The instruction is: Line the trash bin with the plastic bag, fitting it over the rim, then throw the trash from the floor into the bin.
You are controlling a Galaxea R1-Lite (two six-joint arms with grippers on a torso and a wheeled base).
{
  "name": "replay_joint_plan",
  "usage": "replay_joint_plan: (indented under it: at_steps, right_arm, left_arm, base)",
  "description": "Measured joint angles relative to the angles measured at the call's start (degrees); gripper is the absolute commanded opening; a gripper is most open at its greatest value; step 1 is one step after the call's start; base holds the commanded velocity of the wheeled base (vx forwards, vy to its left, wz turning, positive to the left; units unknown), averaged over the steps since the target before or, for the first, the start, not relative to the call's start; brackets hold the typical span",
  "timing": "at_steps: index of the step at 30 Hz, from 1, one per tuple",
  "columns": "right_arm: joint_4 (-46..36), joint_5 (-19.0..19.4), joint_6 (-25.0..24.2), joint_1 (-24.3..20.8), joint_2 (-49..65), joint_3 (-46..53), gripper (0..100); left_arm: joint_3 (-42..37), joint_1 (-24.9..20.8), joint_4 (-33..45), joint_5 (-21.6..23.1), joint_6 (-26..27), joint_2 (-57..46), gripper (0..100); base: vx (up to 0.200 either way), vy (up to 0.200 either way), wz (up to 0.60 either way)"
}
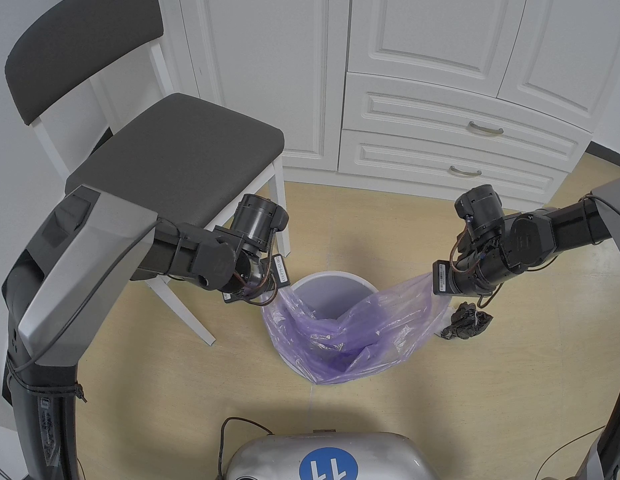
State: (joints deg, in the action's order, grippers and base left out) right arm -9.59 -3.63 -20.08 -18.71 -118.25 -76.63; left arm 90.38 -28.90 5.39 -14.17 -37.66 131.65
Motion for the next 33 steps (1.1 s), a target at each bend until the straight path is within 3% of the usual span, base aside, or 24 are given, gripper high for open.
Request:
replay_joint_plan:
  at_steps: [9,13,17,23,26,33]
  right_arm:
    - [0.49,-8.05,5.83,0.63,-0.20,4.55,0]
    - [1.57,-14.21,10.48,0.63,0.02,8.02,0]
    - [6.29,-16.88,15.08,0.30,0.61,13.09,0]
    - [13.51,-17.03,26.88,0.09,3.08,22.64,0]
    - [15.47,-14.07,31.93,0.15,5.05,26.79,0]
    - [16.59,-11.78,36.28,-0.17,9.11,32.04,0]
  left_arm:
    - [-7.94,2.04,0.93,-0.15,10.97,-2.95,0]
    - [-12.91,2.41,-0.17,0.00,15.80,-4.78,0]
    - [-16.98,2.45,-2.99,0.11,19.19,-5.94,0]
    - [-22.03,2.50,-6.80,1.37,23.24,-7.12,0]
    - [-23.93,2.47,-7.59,2.34,24.53,-7.73,0]
    - [-26.88,1.40,-8.17,4.01,26.50,-8.74,0]
  base:
    - [0.000,0.000,0.00]
    - [0.000,0.000,0.00]
    - [0.000,0.000,0.00]
    - [0.000,0.000,0.00]
    - [0.000,0.000,0.00]
    - [0.000,0.000,0.00]
